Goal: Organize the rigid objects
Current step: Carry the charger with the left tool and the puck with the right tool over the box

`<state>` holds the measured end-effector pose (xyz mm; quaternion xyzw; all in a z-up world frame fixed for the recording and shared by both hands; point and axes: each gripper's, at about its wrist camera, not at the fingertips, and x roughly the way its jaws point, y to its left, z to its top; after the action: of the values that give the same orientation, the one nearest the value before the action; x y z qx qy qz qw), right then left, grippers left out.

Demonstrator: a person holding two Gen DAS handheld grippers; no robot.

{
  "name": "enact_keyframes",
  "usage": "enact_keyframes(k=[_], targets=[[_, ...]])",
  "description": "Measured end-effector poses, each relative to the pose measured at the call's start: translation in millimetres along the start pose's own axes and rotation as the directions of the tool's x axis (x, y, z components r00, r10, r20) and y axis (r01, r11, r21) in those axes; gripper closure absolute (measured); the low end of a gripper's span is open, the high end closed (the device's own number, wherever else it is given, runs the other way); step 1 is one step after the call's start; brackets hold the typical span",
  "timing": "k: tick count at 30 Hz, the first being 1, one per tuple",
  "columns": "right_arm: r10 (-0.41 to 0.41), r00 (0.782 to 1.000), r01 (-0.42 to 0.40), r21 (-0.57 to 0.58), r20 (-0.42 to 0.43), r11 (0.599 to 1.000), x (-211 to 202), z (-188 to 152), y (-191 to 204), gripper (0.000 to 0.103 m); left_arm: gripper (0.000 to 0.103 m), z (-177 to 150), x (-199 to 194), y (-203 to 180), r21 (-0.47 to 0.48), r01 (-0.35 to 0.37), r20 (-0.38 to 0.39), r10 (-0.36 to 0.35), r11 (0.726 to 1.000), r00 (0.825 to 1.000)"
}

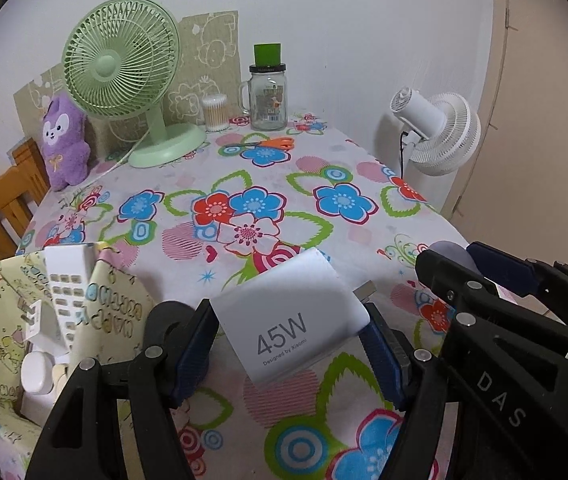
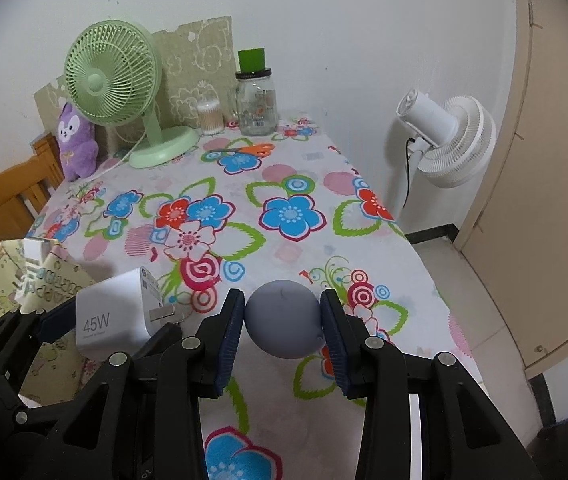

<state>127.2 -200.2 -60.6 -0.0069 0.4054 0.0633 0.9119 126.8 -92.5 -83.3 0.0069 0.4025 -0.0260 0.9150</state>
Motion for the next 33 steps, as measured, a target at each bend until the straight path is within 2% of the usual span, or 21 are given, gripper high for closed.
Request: enact_keyframes(k=[15,20,33], targets=[[0.010,0.999,-0.010,-0.002,0.042,1.000,-43,-7,20,0.061,0.030,-9,-44,13,0.000,-0.003,0.032,0.003,1.000,0.999],[0.037,0.998,-0.037,0.013,0.046,0.999,-54,-10,29,0.061,0.030,-13,-59,22,-0.005,-0.005,0.041,0.006,1.000,0.999],[0.062,0.997,-0.060,-0.031,0.056,0.998,-71,-8,71,0.061,0.030,-18,-80,57,-0.014,-0.015,0.051,0.015,1.000,0.999]])
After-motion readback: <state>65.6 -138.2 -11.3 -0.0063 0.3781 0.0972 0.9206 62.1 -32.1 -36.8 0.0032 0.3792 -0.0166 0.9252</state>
